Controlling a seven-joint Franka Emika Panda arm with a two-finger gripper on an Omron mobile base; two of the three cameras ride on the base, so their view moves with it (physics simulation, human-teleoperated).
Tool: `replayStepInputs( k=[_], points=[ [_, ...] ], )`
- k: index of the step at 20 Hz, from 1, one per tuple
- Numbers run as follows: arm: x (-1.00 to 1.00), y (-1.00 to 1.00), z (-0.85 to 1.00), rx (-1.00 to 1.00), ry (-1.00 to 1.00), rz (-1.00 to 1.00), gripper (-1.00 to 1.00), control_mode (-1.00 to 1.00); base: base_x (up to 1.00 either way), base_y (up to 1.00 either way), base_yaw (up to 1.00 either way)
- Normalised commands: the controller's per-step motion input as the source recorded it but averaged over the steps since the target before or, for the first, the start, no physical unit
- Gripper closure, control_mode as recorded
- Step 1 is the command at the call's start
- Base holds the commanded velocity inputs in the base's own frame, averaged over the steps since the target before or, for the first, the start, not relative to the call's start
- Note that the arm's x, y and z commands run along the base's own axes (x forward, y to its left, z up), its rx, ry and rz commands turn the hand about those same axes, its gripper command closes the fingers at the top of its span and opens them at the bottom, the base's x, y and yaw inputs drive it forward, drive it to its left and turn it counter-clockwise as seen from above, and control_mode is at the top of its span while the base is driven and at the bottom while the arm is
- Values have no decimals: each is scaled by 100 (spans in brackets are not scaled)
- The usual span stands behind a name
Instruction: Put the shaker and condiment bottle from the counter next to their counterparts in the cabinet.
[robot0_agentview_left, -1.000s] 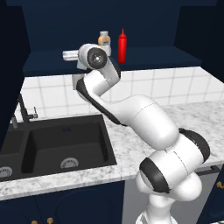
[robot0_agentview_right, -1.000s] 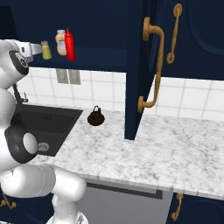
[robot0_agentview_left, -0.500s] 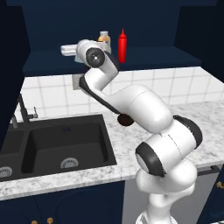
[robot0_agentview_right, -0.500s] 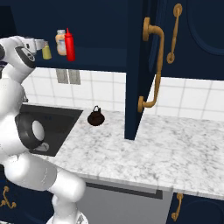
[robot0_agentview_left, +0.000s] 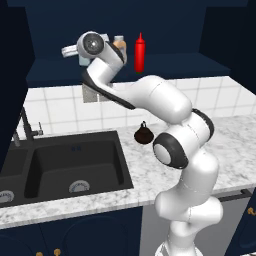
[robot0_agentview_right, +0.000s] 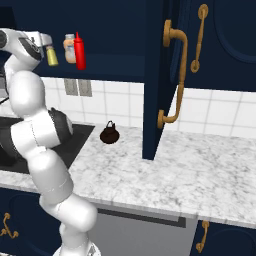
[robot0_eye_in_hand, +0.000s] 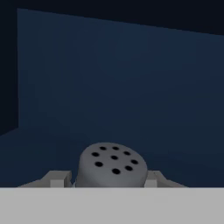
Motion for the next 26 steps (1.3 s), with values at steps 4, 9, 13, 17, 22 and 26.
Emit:
replayStepInputs(
  k=[4,9,13,17,22,26],
  points=[
    [1,2,0,0,0,0,100,-100,0,0,0],
    [-3,0,0,-4,-11,0,100,-100,0,0,0],
    [0,0,-3,-8,-18,0,100,-100,0,0,0],
    [0,-12,-43,6,-14,0,100,-100,0,0,0],
    [0,-16,-43,2,-7,0,100,-100,0,0,0],
    [10,-33,-9,9,0,0,100,-100,0,0,0]
  ],
)
